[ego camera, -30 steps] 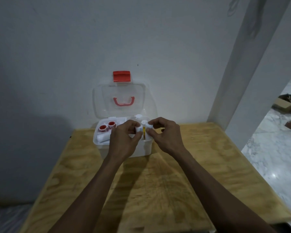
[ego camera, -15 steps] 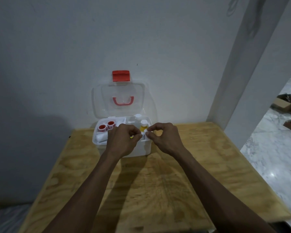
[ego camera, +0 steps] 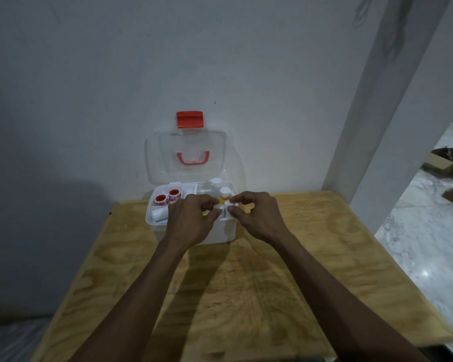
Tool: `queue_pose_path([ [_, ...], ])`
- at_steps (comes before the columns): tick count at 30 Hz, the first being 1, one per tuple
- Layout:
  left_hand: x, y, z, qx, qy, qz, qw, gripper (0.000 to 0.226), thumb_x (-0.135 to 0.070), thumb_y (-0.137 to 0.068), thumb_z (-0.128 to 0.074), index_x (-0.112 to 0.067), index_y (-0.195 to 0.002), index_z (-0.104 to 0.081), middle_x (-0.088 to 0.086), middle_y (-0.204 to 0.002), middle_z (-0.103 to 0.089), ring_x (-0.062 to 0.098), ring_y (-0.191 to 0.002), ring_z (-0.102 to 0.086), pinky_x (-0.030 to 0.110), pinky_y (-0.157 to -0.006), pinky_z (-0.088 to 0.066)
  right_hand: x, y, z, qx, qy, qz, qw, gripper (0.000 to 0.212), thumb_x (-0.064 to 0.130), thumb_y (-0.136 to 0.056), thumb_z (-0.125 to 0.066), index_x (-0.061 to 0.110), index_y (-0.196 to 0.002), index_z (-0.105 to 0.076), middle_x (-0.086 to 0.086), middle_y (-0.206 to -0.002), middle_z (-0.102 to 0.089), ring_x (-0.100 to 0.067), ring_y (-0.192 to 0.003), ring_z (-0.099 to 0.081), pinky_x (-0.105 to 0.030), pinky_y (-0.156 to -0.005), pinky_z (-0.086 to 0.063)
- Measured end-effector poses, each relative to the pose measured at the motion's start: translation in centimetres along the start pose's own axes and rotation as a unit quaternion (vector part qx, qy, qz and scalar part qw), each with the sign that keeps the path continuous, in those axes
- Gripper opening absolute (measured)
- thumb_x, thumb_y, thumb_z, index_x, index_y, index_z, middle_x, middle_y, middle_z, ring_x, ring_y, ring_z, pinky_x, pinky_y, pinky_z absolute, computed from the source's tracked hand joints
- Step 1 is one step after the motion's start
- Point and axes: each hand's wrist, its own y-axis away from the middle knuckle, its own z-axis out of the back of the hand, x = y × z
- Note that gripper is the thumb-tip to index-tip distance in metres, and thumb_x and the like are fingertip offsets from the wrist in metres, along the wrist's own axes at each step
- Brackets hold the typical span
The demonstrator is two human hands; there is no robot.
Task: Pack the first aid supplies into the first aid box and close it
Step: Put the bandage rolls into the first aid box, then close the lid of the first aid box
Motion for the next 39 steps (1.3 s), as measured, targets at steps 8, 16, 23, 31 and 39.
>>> queue_pose_path([
  [8,-0.2,0.1,0.0,-0.004,0.006,0.009,1.000,0.032,-0.032,-0.086,-0.069,-0.018,-0.115,-0.070,0.001,-0.111,-0.073,0.014,-0.100,-0.067,0.034,-0.087,-0.050,0.1,0.0,0.1,-0.003,-0.003,-0.001,1.000,0.027,0.031,-0.084,-0.073,0.021,-0.109,-0.074,0.005,-0.109,-0.072,-0.006,-0.095,-0.062,-0.027,-0.079,-0.053],
  [16,-0.4,-0.1,1.5,-0.067,0.037,0.001,0.997,0.032,-0.033,-0.083,-0.070,-0.019,-0.112,-0.072,-0.002,-0.109,-0.073,0.008,-0.096,-0.066,0.034,-0.088,-0.055,1.5,-1.0,1.3,-0.048,-0.033,0.008,0.998,0.028,0.035,-0.083,-0.073,0.023,-0.108,-0.073,0.013,-0.099,-0.070,-0.002,-0.090,-0.063,-0.025,-0.075,-0.056],
  [23,1.6,-2.2,5.2,-0.152,0.048,0.028,0.987,0.034,-0.030,-0.082,-0.072,-0.014,-0.112,-0.071,0.003,-0.102,-0.074,0.010,-0.090,-0.069,0.015,-0.079,-0.052,3.9,-4.2,1.4,-0.087,-0.089,-0.001,0.992,0.030,0.030,-0.085,-0.072,0.017,-0.113,-0.071,0.005,-0.101,-0.073,-0.004,-0.087,-0.066,-0.020,-0.079,-0.054],
  [31,4.4,-6.4,7.6,-0.177,0.053,0.112,0.976,0.056,-0.038,-0.084,-0.069,-0.011,-0.131,-0.055,0.010,-0.127,-0.063,0.023,-0.105,-0.064,0.040,-0.093,-0.052,5.3,-9.0,-0.1,-0.108,-0.108,-0.045,0.987,0.045,0.033,-0.089,-0.067,0.017,-0.130,-0.055,-0.004,-0.119,-0.064,-0.016,-0.106,-0.062,-0.033,-0.093,-0.051],
  [39,5.1,-10.1,7.4,-0.128,0.101,0.173,0.971,0.064,-0.052,-0.088,-0.057,-0.013,-0.138,-0.047,0.009,-0.135,-0.057,0.028,-0.118,-0.058,0.047,-0.100,-0.047,5.6,-11.9,-1.7,-0.119,-0.163,-0.103,0.974,0.054,0.034,-0.093,-0.060,0.022,-0.141,-0.038,-0.010,-0.134,-0.054,-0.025,-0.120,-0.054,-0.040,-0.099,-0.047],
])
